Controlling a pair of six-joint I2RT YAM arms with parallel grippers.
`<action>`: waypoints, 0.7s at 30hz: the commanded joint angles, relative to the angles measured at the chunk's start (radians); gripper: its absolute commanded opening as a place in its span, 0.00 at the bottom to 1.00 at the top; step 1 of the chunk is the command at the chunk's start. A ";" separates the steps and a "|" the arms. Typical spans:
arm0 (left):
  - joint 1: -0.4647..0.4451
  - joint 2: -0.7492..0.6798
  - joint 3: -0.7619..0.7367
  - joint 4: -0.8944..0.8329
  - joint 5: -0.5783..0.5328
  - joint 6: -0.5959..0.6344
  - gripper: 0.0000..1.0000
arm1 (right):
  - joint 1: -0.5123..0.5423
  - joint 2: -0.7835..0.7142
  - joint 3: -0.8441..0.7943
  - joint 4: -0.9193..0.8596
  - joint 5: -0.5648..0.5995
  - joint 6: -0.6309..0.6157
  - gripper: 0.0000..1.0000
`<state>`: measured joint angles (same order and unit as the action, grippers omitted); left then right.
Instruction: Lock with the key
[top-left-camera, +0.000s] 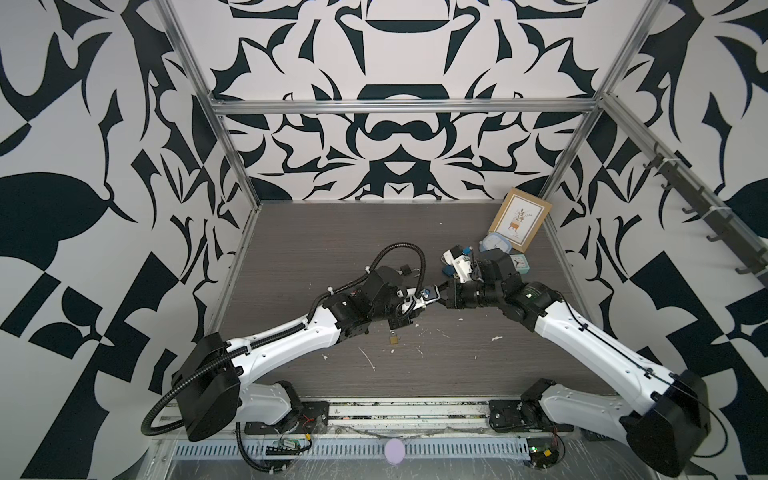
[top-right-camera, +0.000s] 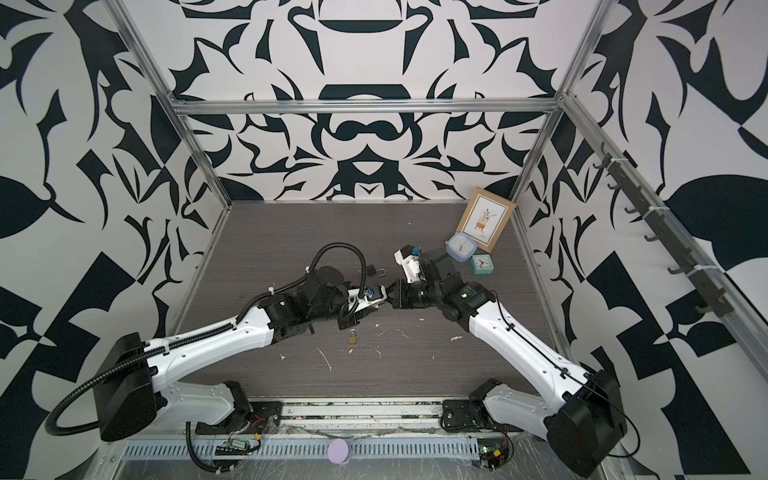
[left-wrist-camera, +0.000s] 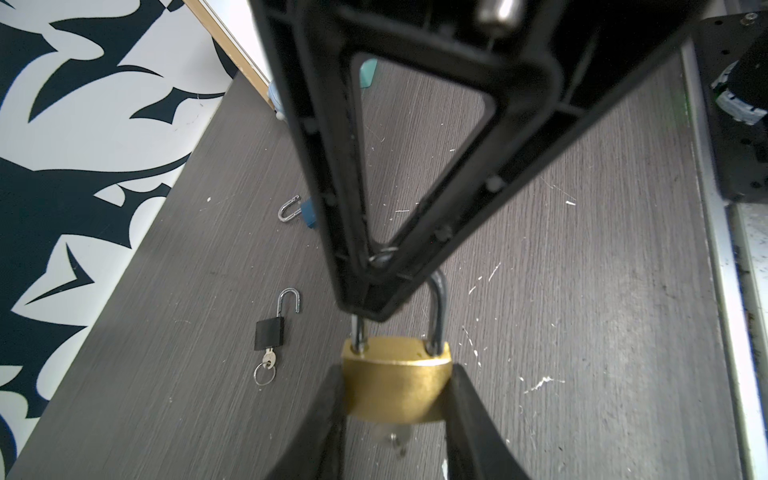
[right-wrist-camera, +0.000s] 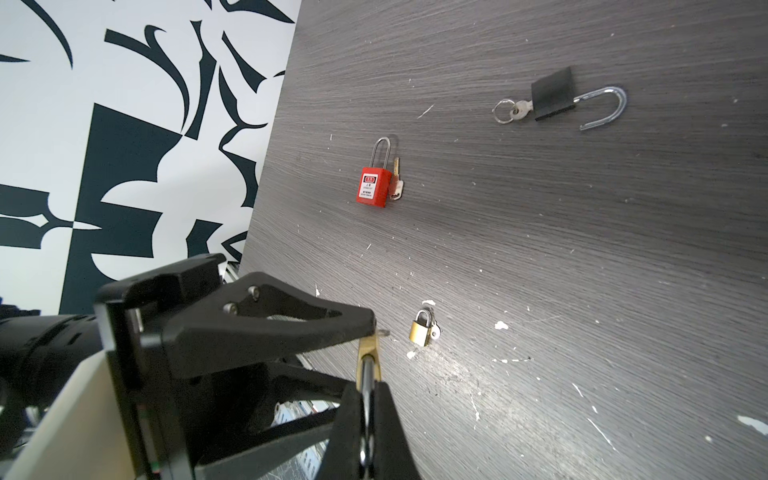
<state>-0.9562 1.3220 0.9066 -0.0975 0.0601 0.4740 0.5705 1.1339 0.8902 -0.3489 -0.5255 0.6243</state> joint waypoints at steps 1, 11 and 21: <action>-0.009 -0.040 0.114 0.246 0.091 -0.060 0.00 | 0.027 0.024 -0.037 -0.002 -0.074 0.006 0.00; -0.007 -0.021 0.159 0.299 0.098 -0.115 0.00 | 0.046 0.043 -0.078 0.047 -0.080 0.027 0.00; 0.012 -0.016 0.170 0.361 0.097 -0.150 0.00 | 0.071 0.079 -0.107 0.090 -0.080 0.048 0.00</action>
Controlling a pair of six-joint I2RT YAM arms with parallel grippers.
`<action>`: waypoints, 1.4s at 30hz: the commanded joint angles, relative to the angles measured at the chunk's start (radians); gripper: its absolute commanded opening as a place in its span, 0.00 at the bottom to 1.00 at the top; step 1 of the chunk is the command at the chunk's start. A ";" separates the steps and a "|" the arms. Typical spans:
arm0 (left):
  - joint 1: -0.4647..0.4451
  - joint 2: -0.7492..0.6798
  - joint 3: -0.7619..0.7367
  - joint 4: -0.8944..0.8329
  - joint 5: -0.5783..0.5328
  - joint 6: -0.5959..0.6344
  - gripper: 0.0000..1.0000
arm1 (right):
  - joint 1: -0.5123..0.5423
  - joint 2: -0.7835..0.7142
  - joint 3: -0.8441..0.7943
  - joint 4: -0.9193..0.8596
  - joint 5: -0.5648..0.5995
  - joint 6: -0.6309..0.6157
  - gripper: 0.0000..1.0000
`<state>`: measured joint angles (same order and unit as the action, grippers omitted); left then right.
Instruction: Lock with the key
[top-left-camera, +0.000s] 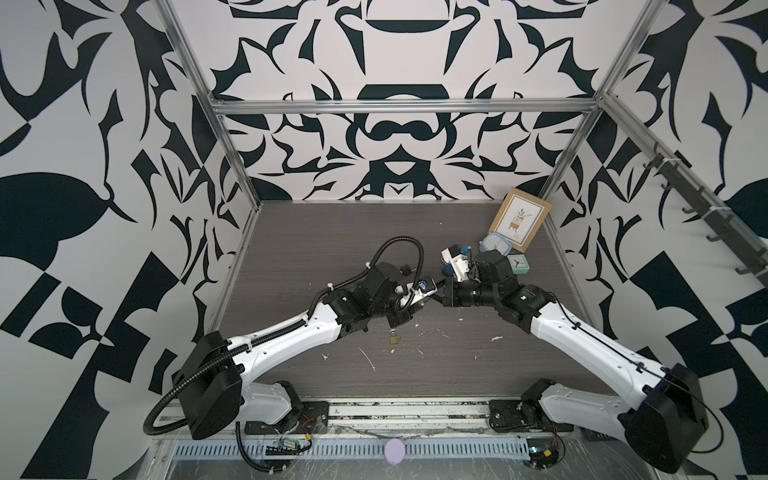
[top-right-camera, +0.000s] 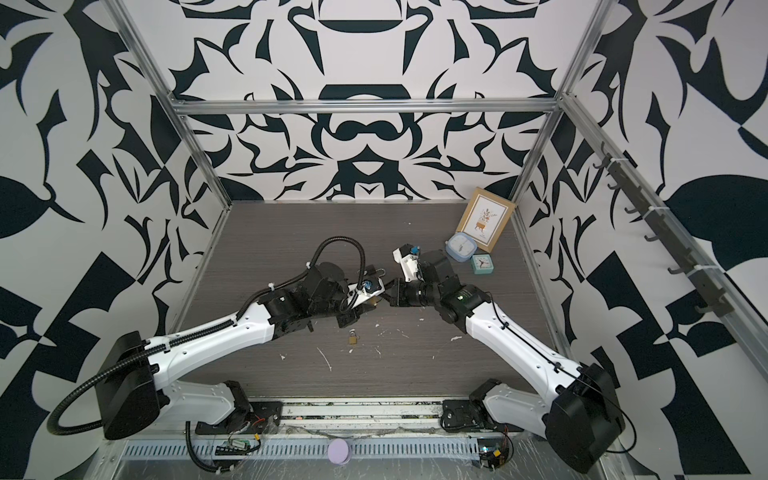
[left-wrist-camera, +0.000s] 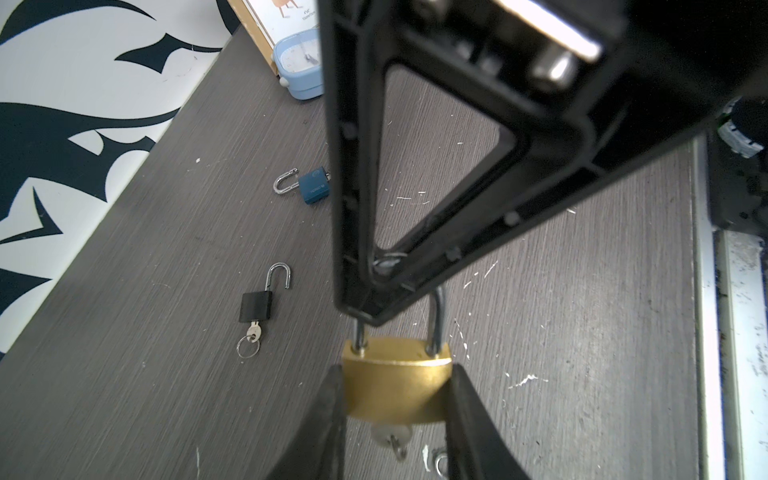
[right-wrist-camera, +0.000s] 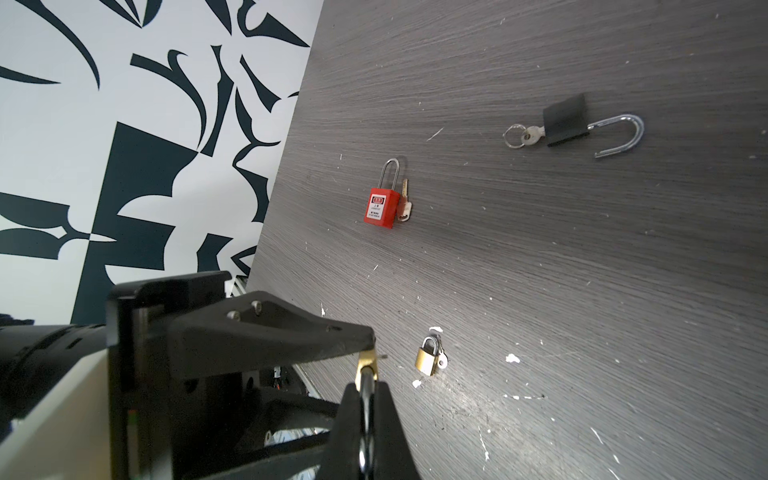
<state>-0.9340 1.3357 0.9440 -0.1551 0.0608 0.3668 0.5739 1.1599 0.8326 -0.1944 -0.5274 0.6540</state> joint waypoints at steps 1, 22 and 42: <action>-0.006 -0.030 0.132 0.424 0.096 -0.043 0.00 | 0.071 0.055 -0.052 -0.063 -0.077 0.019 0.00; 0.083 -0.018 0.152 0.489 0.153 -0.077 0.00 | 0.171 0.155 -0.079 0.030 -0.043 0.065 0.00; 0.179 -0.053 0.108 0.560 0.149 -0.119 0.00 | 0.201 0.214 -0.094 0.071 -0.045 0.078 0.00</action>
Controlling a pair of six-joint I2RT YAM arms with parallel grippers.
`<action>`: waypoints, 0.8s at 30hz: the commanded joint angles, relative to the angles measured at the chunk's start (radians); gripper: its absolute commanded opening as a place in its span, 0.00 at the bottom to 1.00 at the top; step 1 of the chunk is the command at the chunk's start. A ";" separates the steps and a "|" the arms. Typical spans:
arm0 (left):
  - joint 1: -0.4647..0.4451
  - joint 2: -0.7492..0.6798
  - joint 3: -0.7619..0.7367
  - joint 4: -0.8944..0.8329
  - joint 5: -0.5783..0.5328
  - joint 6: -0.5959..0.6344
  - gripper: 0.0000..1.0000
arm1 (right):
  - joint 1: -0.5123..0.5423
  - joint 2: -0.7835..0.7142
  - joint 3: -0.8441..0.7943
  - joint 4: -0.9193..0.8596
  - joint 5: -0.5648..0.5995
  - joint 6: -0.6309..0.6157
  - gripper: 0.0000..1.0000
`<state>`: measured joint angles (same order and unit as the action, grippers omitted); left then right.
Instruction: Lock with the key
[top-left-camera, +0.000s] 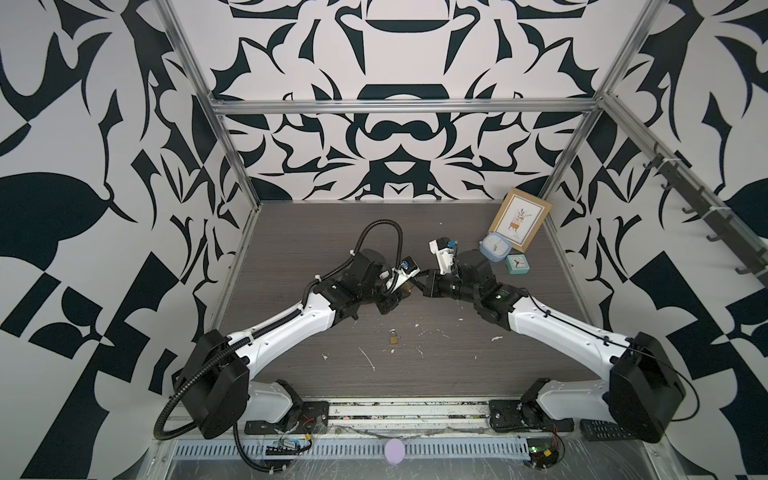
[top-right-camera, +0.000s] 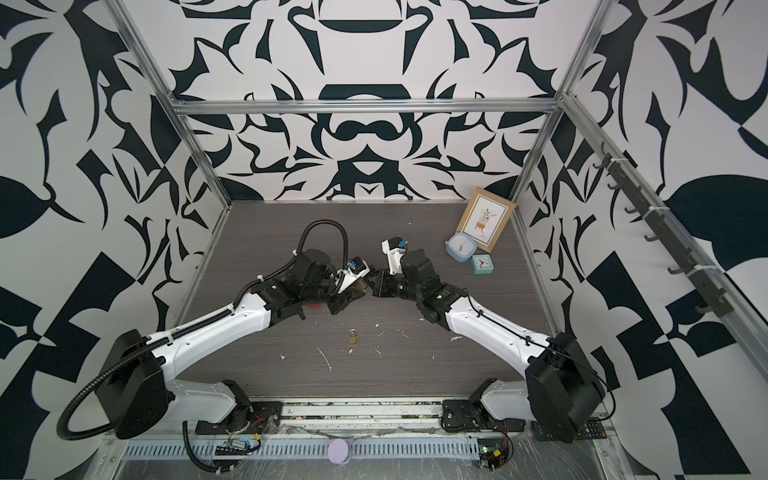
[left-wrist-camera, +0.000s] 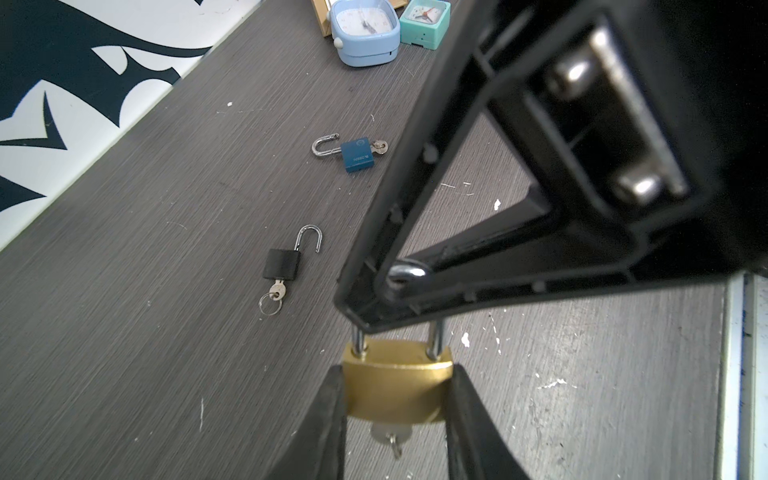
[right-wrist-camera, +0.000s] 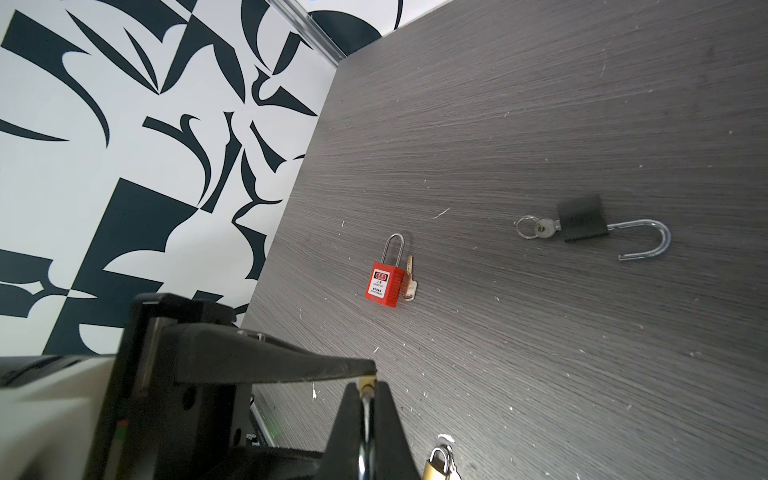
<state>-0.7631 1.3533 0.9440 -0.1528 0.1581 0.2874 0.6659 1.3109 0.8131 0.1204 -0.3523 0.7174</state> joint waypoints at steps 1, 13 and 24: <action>0.011 -0.071 0.108 0.562 0.052 -0.040 0.00 | 0.112 0.065 -0.077 -0.243 -0.220 0.014 0.00; 0.041 -0.105 0.089 0.560 0.068 -0.060 0.00 | 0.127 0.067 -0.079 -0.247 -0.206 0.007 0.00; 0.038 -0.137 -0.139 0.541 0.016 -0.107 0.00 | 0.120 0.059 0.127 -0.420 -0.151 -0.093 0.00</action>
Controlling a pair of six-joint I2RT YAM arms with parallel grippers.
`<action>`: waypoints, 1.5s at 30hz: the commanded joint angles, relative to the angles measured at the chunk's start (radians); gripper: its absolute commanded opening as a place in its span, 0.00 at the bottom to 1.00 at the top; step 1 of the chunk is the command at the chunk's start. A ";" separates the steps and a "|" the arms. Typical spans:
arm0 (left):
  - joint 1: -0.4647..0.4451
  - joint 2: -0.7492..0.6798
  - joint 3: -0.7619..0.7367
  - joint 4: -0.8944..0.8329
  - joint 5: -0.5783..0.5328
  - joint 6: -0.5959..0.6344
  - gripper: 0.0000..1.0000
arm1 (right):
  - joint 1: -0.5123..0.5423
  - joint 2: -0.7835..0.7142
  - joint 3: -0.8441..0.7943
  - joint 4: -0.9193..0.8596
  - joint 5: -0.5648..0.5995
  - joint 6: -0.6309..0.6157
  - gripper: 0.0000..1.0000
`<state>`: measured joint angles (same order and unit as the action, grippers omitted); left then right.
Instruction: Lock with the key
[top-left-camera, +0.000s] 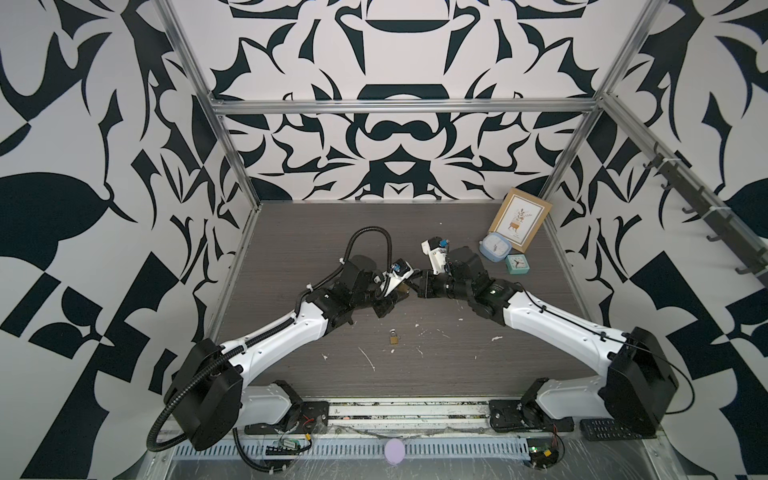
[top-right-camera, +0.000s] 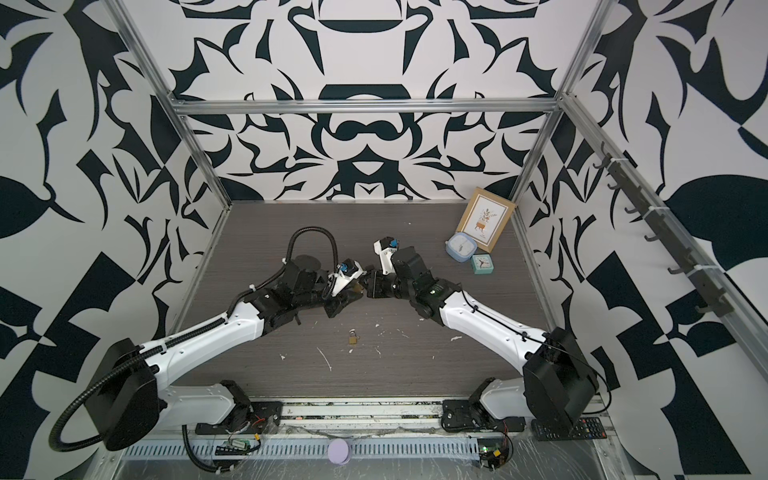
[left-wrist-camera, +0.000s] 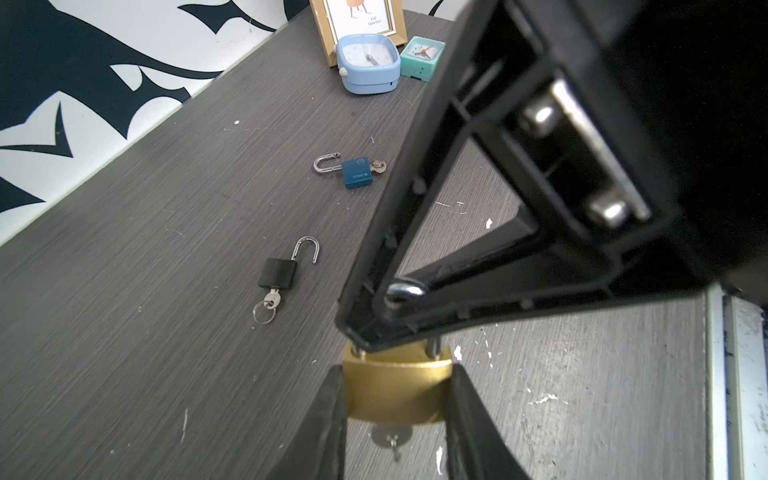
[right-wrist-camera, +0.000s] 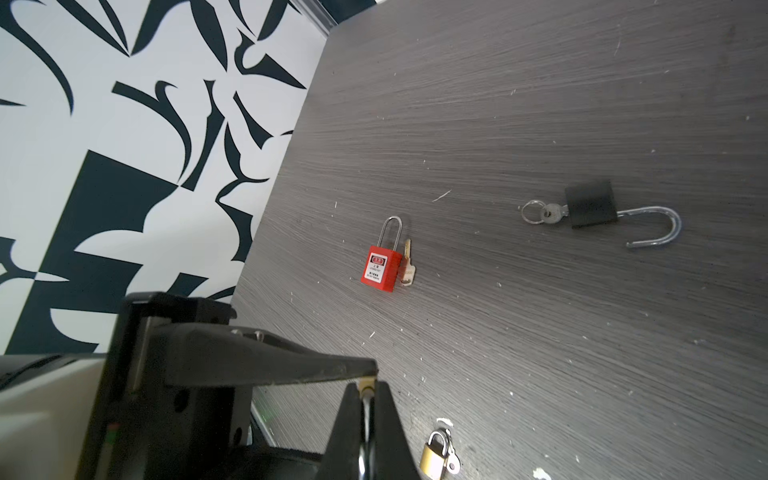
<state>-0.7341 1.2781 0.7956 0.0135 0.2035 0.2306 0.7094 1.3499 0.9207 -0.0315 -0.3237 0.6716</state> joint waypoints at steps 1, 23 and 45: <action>0.009 -0.070 -0.010 0.371 -0.037 -0.058 0.00 | 0.073 0.017 0.036 -0.277 -0.174 -0.052 0.00; 0.007 -0.126 -0.115 0.236 -0.249 -0.609 0.00 | -0.059 -0.266 0.089 -0.337 -0.039 -0.236 0.51; 0.009 0.027 0.056 -0.195 -0.261 -1.835 0.00 | -0.010 -0.236 -0.226 0.247 -0.014 -0.073 0.44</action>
<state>-0.7292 1.2930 0.8230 -0.1581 -0.0792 -1.5051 0.6846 1.0882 0.6903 0.0906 -0.3443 0.5632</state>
